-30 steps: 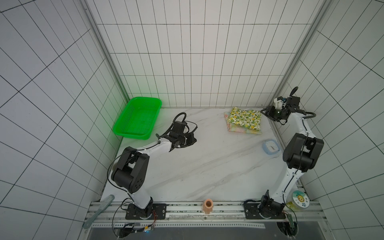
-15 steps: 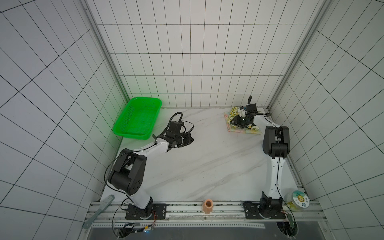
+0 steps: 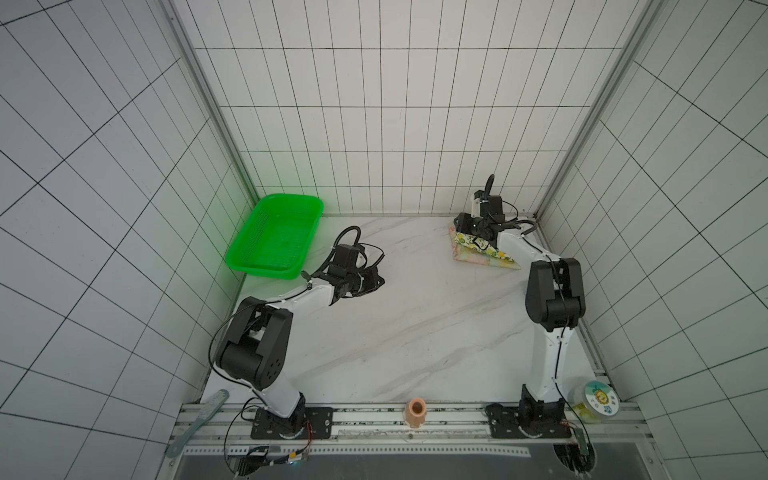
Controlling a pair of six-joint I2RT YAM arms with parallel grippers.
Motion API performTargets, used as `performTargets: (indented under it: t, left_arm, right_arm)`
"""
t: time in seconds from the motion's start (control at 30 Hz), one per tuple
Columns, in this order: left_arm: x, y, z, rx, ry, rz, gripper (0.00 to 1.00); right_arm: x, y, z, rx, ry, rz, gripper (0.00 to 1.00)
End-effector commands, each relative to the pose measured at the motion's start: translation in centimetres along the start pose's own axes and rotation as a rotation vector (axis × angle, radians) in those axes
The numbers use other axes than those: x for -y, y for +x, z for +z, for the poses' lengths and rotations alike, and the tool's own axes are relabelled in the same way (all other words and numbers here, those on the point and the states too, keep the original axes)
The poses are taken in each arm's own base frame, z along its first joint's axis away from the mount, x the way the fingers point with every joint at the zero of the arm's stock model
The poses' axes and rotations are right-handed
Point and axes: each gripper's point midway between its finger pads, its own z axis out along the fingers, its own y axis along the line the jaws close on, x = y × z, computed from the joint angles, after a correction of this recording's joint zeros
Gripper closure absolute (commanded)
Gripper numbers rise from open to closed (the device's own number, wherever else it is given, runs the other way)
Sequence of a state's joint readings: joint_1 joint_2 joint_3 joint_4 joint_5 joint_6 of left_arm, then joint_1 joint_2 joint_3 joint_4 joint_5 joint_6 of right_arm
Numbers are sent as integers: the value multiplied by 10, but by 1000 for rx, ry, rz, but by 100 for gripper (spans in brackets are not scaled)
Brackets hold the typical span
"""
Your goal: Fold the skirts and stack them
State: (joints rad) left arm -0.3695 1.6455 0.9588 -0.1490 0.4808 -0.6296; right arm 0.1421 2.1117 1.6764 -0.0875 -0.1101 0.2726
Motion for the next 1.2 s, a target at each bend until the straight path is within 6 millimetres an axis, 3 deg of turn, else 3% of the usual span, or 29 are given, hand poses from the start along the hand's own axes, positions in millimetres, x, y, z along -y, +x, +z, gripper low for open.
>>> performTargets:
  t: [0.0,0.4,0.77,0.9,1.0,1.03,1.07,1.13,1.17]
  left_arm:
    - [5,-4,-5,20,30,27,100]
    - [1,-2,-9,25,27,18,100]
    - [-2,1,-13,31,23,12,100]
    - [-4,-7,-24,63,0,22,100]
    - [-7,-24,-46,139,-42,53,100]
    - [-10,-32,-56,174,-73,68,96]
    - [-13,-41,-67,210,-111,82,73]
    - [-22,-56,-86,275,-202,102,49]
    - [-27,-66,-98,315,-252,108,30]
  right_arm:
    - [9,17,19,-25,71,-7,44]
    - [18,27,28,-20,196,-43,46]
    - [23,53,35,-87,210,-57,63]
    - [16,55,16,-76,167,-41,59]
    - [7,47,-21,-30,127,-38,54]
    - [3,43,-36,-12,104,-45,50]
    - [1,40,-51,2,89,-50,45]
    - [0,34,-78,33,68,-66,37]
    - [1,32,-91,45,59,-72,34]
